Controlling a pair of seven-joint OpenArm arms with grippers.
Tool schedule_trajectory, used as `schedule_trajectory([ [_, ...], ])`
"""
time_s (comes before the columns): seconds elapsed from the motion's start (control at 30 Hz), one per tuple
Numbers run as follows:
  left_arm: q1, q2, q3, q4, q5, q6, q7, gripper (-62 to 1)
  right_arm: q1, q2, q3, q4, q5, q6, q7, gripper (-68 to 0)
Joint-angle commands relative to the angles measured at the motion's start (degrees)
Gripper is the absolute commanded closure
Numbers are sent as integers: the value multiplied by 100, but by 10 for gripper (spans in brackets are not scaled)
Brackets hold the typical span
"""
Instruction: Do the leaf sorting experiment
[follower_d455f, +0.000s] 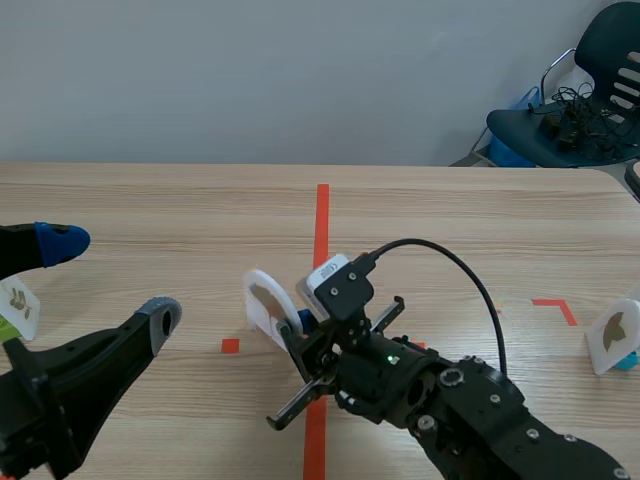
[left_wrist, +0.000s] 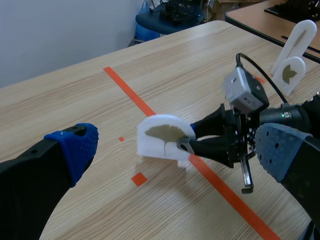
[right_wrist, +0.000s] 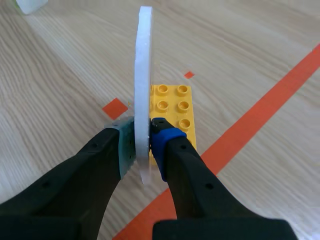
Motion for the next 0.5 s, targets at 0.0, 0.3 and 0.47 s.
schedule_trajectory([
  [0.0,-31,13,-37,55,-48,-15,-59,-623,-72,190,184,664,74,0,-28,-49],
  [0.3,-31,13,-37,55,-48,-15,-61,-623,-1714,492,1552,2824,743,-2,-715,-49],
  [0.47,-28,13,-37,55,-48,-15,-61,-623,-2524,490,2496,3176,1287,0,-785,-49],
])
